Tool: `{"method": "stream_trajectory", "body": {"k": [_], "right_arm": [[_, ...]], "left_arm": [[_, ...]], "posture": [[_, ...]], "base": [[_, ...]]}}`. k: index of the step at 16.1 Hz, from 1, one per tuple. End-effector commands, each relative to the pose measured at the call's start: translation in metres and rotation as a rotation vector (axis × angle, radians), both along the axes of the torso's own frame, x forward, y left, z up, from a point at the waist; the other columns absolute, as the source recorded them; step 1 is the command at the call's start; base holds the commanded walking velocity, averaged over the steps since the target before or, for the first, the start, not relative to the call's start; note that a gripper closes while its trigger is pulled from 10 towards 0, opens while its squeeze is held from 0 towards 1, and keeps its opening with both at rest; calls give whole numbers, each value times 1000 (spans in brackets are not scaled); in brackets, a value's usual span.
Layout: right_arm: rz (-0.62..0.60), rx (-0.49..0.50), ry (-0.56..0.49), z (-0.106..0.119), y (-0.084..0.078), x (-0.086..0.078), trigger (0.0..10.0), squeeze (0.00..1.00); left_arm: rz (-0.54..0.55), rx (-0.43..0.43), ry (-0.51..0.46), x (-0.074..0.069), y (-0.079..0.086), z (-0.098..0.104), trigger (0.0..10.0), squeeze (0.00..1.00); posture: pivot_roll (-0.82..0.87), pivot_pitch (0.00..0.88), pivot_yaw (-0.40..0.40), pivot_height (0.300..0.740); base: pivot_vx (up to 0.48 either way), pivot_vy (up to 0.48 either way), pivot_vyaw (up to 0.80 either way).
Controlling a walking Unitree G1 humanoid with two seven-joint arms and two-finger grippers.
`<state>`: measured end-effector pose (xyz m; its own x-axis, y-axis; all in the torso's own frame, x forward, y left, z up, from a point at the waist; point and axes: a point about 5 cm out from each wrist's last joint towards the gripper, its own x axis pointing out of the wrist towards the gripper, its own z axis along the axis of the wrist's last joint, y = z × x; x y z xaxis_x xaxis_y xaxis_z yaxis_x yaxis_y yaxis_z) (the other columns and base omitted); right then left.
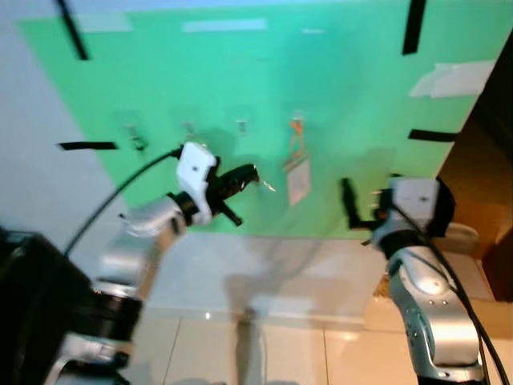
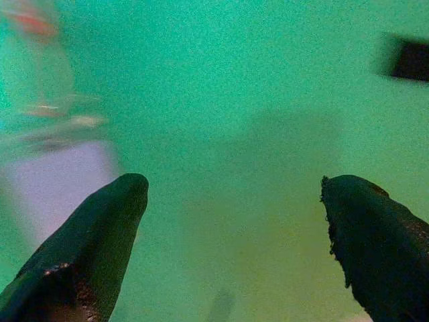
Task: Hang keys on a hook
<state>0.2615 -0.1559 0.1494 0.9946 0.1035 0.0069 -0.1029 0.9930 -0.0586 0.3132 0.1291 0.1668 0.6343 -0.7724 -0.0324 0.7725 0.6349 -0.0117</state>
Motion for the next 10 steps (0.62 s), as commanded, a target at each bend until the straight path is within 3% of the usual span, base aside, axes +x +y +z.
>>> {"method": "stream_trajectory", "body": {"k": [1, 5, 10], "right_arm": [[38, -6, -9, 6, 3, 0, 10000, 0], [144, -51, -24, 15, 12, -2, 10000, 0], [238, -79, -44, 25, 24, -6, 10000, 0]], "left_arm": [[-46, -12, 1, 1, 3, 12, 10000, 0], [-101, -14, 17, 24, 25, 39, 10000, 0], [-85, -16, -2, 40, 31, 54, 10000, 0]], "posture": [[-67, 0, 103, 740], [-55, 0, 98, 740], [-58, 0, 109, 740]], "base": [[0, 0, 0], [0, 0, 0], [0, 0, 0]]}}
